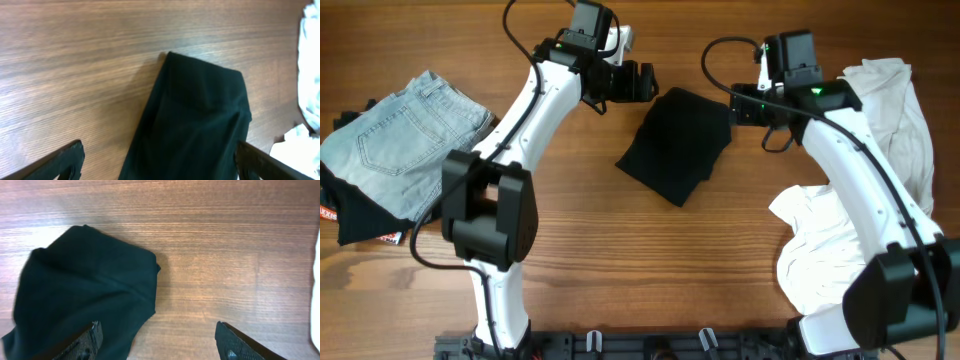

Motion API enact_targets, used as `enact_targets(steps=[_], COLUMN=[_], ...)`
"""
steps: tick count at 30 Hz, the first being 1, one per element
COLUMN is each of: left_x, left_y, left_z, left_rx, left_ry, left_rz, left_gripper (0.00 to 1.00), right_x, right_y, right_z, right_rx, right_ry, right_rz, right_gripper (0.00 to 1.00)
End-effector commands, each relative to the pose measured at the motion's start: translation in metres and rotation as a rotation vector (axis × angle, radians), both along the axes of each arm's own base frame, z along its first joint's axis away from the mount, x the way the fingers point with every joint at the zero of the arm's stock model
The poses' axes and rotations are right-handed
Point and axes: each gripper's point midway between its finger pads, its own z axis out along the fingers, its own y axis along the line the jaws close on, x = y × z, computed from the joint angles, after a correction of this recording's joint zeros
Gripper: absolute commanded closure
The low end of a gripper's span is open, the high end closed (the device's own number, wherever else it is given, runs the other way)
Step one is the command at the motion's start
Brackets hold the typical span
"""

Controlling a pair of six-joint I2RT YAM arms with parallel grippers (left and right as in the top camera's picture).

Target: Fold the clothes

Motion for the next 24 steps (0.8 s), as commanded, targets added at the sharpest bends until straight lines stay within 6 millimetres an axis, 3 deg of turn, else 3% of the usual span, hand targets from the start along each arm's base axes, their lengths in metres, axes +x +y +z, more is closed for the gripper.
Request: enact_targets(steps=[1, 5, 6, 8, 12, 15, 16, 19, 22, 24], left_x=[-0.003, 0.001, 0.000, -0.006, -0.030, -0.030, -0.027, -0.007, 0.025, 0.045], left_y=[-0.028, -0.039, -0.040, -0.045, -0.075, -0.081, -0.077, -0.050, -0.002, 0.059], left_z=[-0.037, -0.074, -0.092, -0.108, -0.126, -0.129, -0.128, -0.116, -0.072, -0.024], left_rx=[-0.126, -0.167, -0.165, -0.171, -0.161, -0.131, -0.132, -0.151, -0.165, -0.140], left_ry=[0.067, 0.105, 0.136, 0.192, 0.235, 0.209, 0.208, 0.198, 0.116, 0.034], left_rz=[-0.109, -0.131, -0.119, -0.092, -0.159, -0.165, -0.156, -0.073, 0.028, 0.153], left_gripper=[0.01, 0.01, 0.02, 0.08, 0.34, 0.85, 0.96, 0.96, 0.96, 0.96], right_x=[-0.009, -0.014, -0.014, -0.014, -0.015, -0.019, -0.020, -0.020, -0.020, -0.020], right_y=[-0.004, -0.005, -0.005, -0.005, -0.005, -0.006, -0.006, -0.006, -0.007, -0.007], right_z=[0.005, 0.002, 0.002, 0.002, 0.001, 0.000, -0.001, -0.001, -0.001, -0.001], right_rx=[-0.023, -0.026, -0.025, -0.019, -0.020, -0.023, -0.024, -0.026, -0.028, -0.027], right_ry=[0.024, 0.046, 0.048, 0.050, 0.055, 0.073, 0.076, 0.075, 0.075, 0.076], right_rz=[-0.002, -0.004, -0.005, -0.018, -0.018, -0.018, -0.018, -0.019, -0.020, -0.020], right_gripper=[0.22, 0.22, 0.22, 0.22, 0.22, 0.22, 0.22, 0.22, 0.22, 0.21])
